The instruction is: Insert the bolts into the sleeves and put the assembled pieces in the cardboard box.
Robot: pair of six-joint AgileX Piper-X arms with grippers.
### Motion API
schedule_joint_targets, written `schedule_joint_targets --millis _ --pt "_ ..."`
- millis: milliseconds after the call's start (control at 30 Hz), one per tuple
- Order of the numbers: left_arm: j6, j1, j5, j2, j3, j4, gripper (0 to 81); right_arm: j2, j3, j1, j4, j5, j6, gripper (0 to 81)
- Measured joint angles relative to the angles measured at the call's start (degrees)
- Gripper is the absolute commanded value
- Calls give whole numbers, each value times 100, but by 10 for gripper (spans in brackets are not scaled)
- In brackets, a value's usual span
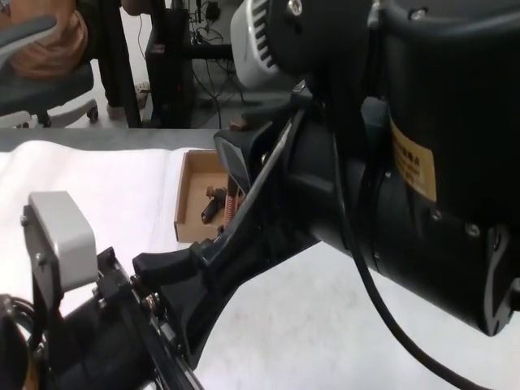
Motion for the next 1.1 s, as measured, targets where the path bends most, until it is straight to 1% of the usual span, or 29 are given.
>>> schedule_joint_targets --millis 200,467,533,567,600,700,733,967,1100 --pt "-17 0 0 0 0 -89 18 0 0 0 11 -32 92 6" --pt "-17 0 47 0 17 -225 18 0 0 0 303 -185 442 7" --pt "-17 0 64 0 17 -273 18 40 0 0 392 -434 473 95" --pt "-17 0 64 0 17 -314 18 65 0 0 419 -546 479 185" --pt "-17 0 52 0 17 -346 18 103 0 0 463 -649 496 295" --pt "-17 0 50 0 32 -341 18 186 0 -9 493 -807 729 672" --pt "-17 0 42 0 32 -341 18 202 0 -9 504 -816 827 700" --pt "-17 0 -43 0 32 -215 18 171 -102 -3 416 -786 1080 700" --pt "103 24 -453 25 32 284 18 -172 -488 -3 338 -665 953 700"
